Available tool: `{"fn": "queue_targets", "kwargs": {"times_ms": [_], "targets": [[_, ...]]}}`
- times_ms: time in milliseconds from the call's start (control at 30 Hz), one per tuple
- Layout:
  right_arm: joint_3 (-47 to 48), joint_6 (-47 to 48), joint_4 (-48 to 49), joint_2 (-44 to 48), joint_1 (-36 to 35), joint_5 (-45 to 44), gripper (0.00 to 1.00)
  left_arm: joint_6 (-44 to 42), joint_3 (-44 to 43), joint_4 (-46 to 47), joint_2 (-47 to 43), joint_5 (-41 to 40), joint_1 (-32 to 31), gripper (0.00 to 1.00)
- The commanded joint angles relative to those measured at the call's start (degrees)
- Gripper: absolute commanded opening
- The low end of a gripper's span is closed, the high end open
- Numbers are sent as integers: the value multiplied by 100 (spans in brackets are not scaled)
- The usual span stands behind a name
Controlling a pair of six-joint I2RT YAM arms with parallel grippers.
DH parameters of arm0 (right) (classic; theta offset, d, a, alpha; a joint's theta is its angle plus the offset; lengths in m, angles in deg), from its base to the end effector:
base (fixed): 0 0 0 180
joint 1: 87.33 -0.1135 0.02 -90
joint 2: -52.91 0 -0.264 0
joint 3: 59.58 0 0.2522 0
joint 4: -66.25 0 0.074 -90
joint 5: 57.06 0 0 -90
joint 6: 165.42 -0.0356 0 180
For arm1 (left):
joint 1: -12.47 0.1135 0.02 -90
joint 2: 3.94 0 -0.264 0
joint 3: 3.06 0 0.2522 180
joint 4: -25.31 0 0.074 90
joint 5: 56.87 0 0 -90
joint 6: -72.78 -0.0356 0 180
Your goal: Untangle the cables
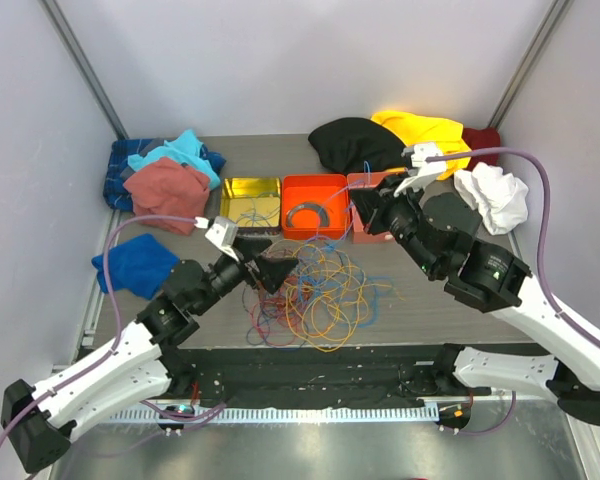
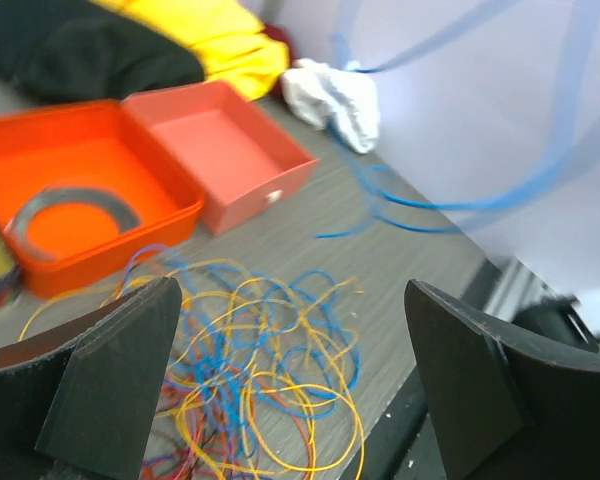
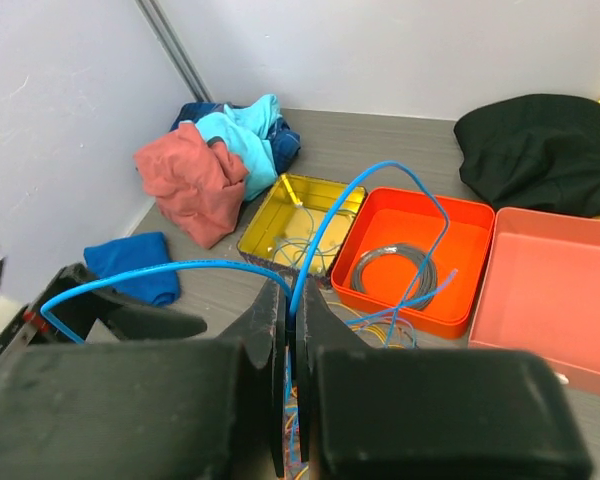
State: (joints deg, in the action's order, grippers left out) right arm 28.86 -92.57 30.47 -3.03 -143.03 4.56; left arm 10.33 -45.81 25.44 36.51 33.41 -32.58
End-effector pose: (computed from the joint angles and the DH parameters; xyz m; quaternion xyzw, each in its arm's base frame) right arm 0.1210 0.1474 0.4617 -0.0738 0.7209 0.2518 0.6414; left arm 0.1275 -0.1279 0.2995 0.1070 0.6836 -0.4288 0.5808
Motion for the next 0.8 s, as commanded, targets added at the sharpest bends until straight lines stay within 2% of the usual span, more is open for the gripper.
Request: {"fn": "queue_targets", "kwargs": {"times_ms": [0,233,500,767], "targets": [[547,-324,-522,-259,7,-54,1,-1207,-133,1327,-213,500,-468,100],[750,-482,-812,-505,7,25,1,-1568,-317,1660,-55,790,-583,100],[768,-667,-848,-751,-2,658,1,-2130,-634,1819,411,631,-583,100],[943,-948,-848,-918,7,1335,1,-2640,-1091,2187,1464,1080,-583,100]]}}
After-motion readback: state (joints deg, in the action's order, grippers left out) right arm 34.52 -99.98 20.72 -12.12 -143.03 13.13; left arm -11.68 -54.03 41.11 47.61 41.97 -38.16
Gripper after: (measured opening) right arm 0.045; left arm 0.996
